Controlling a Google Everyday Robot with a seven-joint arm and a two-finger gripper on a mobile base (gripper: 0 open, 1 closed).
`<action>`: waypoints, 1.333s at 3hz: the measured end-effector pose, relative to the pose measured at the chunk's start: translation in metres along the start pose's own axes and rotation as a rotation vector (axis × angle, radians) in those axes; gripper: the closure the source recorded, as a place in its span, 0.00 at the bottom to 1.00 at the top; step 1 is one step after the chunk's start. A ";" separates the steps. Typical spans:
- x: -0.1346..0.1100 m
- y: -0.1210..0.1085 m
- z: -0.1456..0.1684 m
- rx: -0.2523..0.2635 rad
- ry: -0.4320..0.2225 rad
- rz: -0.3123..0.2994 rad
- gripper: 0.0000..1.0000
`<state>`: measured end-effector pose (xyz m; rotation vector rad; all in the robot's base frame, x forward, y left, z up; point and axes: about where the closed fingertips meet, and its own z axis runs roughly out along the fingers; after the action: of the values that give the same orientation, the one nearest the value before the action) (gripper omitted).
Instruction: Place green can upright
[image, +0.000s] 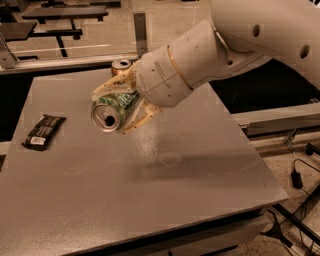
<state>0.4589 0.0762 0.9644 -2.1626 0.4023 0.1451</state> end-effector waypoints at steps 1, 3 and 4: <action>0.007 0.006 -0.007 0.103 -0.134 0.130 1.00; 0.022 0.013 -0.021 0.240 -0.418 0.336 1.00; 0.023 0.018 -0.017 0.274 -0.553 0.389 1.00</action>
Offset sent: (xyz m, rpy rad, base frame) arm 0.0245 -0.0472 0.0015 0.4530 0.5023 0.0342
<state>0.4743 0.0480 0.9547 -1.6660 0.4791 0.8342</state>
